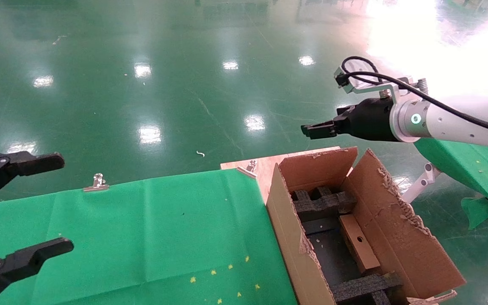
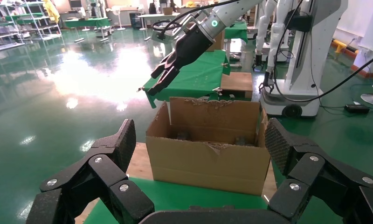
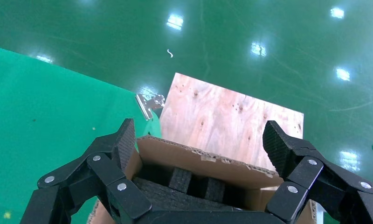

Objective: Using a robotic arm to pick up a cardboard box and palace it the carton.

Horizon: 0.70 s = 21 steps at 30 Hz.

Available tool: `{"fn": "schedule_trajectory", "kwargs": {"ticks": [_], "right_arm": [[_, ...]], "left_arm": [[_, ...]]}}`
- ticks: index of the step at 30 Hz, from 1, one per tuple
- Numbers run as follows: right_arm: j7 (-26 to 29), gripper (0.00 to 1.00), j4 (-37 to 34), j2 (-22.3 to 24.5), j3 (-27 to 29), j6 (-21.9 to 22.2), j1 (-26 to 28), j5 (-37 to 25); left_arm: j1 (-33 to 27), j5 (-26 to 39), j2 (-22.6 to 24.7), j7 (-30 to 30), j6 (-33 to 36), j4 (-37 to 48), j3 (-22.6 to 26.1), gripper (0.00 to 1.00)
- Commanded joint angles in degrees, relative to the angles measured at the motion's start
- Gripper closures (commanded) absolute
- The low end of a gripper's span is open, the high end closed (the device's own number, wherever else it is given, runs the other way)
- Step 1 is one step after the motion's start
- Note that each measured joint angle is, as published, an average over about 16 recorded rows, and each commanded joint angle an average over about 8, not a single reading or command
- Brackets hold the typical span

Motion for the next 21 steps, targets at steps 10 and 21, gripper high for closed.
{"fn": "schedule_trajectory", "kwargs": {"ticks": [10, 21], "right_arm": [[-4.7, 0.0, -0.3, -0.3, 4.8, -2.9, -3.3, 3.5], [-19.8, 0.0, -1.0, -1.3, 19.7, -11.8, -13.2, 14.0]], "left_arm": [[0.0, 0.0, 0.0, 0.0, 0.0, 0.0, 0.0, 0.0], [0.0, 0.0, 0.0, 0.0, 0.0, 0.0, 0.0, 0.0]]}}
